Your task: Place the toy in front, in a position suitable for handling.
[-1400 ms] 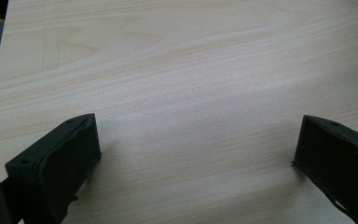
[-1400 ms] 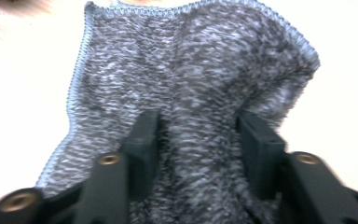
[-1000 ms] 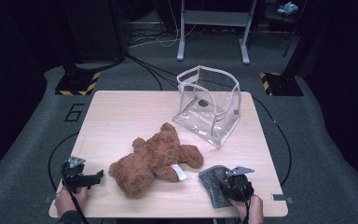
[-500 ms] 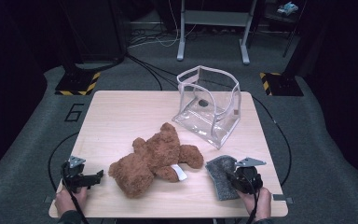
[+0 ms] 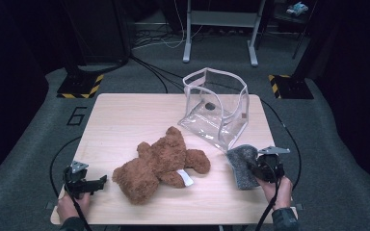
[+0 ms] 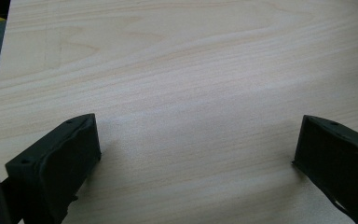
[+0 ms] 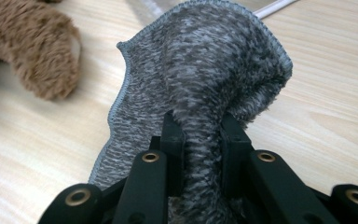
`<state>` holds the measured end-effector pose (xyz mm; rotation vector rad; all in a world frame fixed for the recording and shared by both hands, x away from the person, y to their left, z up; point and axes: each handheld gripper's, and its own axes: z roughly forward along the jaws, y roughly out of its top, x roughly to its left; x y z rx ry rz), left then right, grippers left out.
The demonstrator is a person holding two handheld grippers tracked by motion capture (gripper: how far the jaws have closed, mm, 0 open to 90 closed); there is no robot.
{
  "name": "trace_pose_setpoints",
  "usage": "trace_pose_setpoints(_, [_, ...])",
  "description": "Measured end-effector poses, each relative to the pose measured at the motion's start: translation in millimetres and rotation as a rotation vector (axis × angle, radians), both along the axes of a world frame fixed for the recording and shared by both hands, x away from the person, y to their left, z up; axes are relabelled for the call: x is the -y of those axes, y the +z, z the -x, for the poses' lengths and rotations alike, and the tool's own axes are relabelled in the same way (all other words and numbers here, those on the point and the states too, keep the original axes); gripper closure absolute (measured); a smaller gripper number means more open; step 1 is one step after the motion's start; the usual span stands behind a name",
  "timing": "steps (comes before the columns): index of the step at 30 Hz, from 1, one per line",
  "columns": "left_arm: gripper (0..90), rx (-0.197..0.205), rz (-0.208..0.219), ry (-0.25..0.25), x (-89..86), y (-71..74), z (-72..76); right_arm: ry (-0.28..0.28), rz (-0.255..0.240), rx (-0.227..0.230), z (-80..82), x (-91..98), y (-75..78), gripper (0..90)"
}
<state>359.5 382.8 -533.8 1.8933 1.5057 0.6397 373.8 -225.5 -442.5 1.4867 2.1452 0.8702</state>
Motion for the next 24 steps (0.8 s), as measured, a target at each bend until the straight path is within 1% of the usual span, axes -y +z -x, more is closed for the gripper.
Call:
trace_pose_setpoints(1, [0.0,0.000,0.000,0.000,0.0,0.0,0.0,-0.010,-0.005,0.000,-1.9,1.7,-1.2,75.5])
trace_pose_setpoints(3, [0.0,0.000,0.000,0.000,0.0,0.0,0.0,-0.021,0.004,-0.009,-6.0,4.1,-3.2,75.5])
trace_pose_setpoints(5, [0.0,0.003,0.001,0.002,0.0,-0.3,-0.2,-0.040,-0.005,-0.012,-9.9,7.4,-4.7,75.5])
trace_pose_setpoints(7, [0.0,-0.002,0.000,0.000,-0.3,0.1,-0.5,-0.044,-0.013,-0.011,-16.0,10.3,-6.1,75.5])
trace_pose_setpoints(9, [0.0,0.002,-0.001,0.002,0.0,-0.1,-0.5,-0.053,0.003,-0.022,-23.7,12.3,-6.6,75.5])
trace_pose_setpoints(10, [0.0,0.001,0.000,0.004,0.0,-0.1,-0.3,-0.065,-0.003,-0.026,-26.7,13.1,-6.8,75.5])
trace_pose_setpoints(11, [0.0,0.001,-0.001,0.004,0.0,-0.1,-0.3,-0.061,0.004,-0.026,-29.8,14.4,-7.3,75.4])
trace_pose_setpoints(12, [0.0,-0.002,0.000,0.003,-0.2,0.0,-0.3,-0.078,0.008,-0.036,-31.3,14.5,-7.3,75.4])
trace_pose_setpoints(15, [0.0,-0.002,-0.003,0.003,-0.4,0.1,-0.4,-0.086,0.021,-0.043,-36.7,18.8,-9.9,75.3])
trace_pose_setpoints(16, [0.0,-0.002,-0.003,0.004,-0.4,0.1,-0.4,-0.094,0.011,-0.046,-38.6,22.1,-12.6,75.2])
trace_pose_setpoints(17, [0.0,-0.002,-0.004,0.003,-0.4,0.2,-0.4,-0.104,0.006,-0.059,-39.4,23.5,-15.2,75.1])
trace_pose_setpoints(18, [0.0,-0.002,-0.004,0.003,-0.4,0.2,-0.4,-0.104,0.006,-0.059,-39.4,23.5,-15.2,75.1])
trace_pose_setpoints(19, [0.0,-0.002,-0.003,0.003,-0.4,0.1,-0.5,-0.116,0.019,-0.073,-40.9,25.8,-21.2,75.0])
trace_pose_setpoints(21, [0.0,-0.002,-0.003,0.004,-0.5,0.1,-0.5,-0.122,0.020,-0.073,-42.4,28.8,-26.2,75.0])
trace_pose_setpoints(24, [0.0,0.000,-0.002,0.005,-0.5,0.0,-0.8,-0.143,0.033,-0.094,-44.1,33.3,-33.1,74.7])
